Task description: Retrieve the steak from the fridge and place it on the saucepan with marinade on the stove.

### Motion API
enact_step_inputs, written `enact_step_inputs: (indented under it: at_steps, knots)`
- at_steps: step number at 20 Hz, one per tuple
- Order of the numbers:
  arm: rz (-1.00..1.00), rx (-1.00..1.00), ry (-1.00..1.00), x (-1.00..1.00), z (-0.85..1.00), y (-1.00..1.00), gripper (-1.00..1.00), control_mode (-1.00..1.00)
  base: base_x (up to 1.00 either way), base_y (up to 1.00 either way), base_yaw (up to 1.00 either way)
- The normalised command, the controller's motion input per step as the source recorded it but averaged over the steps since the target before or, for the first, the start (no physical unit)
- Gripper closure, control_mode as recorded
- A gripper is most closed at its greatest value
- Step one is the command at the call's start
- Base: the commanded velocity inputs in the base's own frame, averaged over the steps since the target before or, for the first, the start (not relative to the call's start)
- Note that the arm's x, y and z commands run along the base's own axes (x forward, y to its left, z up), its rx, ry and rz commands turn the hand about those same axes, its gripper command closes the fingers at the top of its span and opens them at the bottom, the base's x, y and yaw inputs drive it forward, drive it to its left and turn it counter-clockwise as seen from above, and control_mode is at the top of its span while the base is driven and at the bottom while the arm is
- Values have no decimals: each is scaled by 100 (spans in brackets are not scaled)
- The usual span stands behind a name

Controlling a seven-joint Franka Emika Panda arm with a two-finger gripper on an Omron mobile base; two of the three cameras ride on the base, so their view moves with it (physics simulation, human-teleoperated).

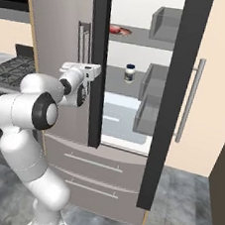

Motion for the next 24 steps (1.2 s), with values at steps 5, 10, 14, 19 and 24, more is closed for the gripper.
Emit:
enact_step_inputs:
  at_steps: [5,10,14,19,24]
  knots:
    - [-11,-1,32,-3,20,37,100,-100,0,0,0]
    - [-9,-3,41,-12,40,38,100,-100,0,0,0]
    - [-7,-6,39,-3,31,44,100,-100,0,0,0]
    - [-8,-7,20,-28,3,56,100,-100,0,0,0]
    - [-9,-6,1,-78,-14,69,100,-100,0,0,0]
